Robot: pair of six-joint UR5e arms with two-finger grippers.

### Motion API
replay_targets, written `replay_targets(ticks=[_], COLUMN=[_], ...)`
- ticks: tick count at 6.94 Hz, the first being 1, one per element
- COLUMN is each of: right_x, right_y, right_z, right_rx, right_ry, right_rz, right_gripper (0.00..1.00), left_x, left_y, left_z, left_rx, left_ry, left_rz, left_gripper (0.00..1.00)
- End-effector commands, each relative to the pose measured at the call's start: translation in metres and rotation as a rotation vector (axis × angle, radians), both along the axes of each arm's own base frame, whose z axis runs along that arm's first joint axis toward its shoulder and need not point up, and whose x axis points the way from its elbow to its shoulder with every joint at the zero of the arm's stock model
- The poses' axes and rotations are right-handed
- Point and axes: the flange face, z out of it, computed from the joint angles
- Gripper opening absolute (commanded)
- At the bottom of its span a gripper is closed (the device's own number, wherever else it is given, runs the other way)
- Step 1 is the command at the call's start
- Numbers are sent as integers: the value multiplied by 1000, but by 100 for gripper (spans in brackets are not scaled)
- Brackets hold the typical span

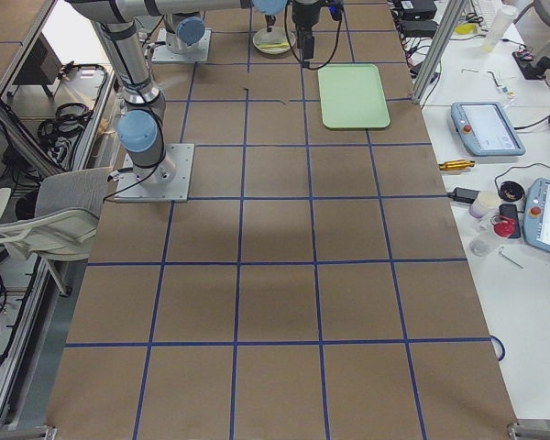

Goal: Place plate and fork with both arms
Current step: 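Close the left gripper on the plate rim, then carry the plate with the left gripper onto the green tray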

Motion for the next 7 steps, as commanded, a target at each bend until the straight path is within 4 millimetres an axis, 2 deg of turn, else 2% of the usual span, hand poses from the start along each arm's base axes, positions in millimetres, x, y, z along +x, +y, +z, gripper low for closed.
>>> replay_targets(ticks=[1, 3, 4, 5, 7], right_x=[0, 0, 0, 0, 0], right_y=[0, 0, 0, 0, 0], right_z=[0, -1, -1, -1, -1], right_rx=[0, 2, 2, 2, 2], right_ry=[-1, -1, -3, -3, -4], right_rz=[0, 0, -1, 0, -1], right_gripper=[100, 100, 100, 100, 100], left_x=[0, -17, -42, -77, -148], left_y=[-29, -78, -113, -149, -232], left_z=[25, 65, 81, 90, 86], left_rx=[7, -52, -104, -140, -157], left_ry=[89, 242, 281, 316, 335], left_rz=[-32, -104, -163, -214, -244], left_gripper=[0, 0, 0, 0, 0])
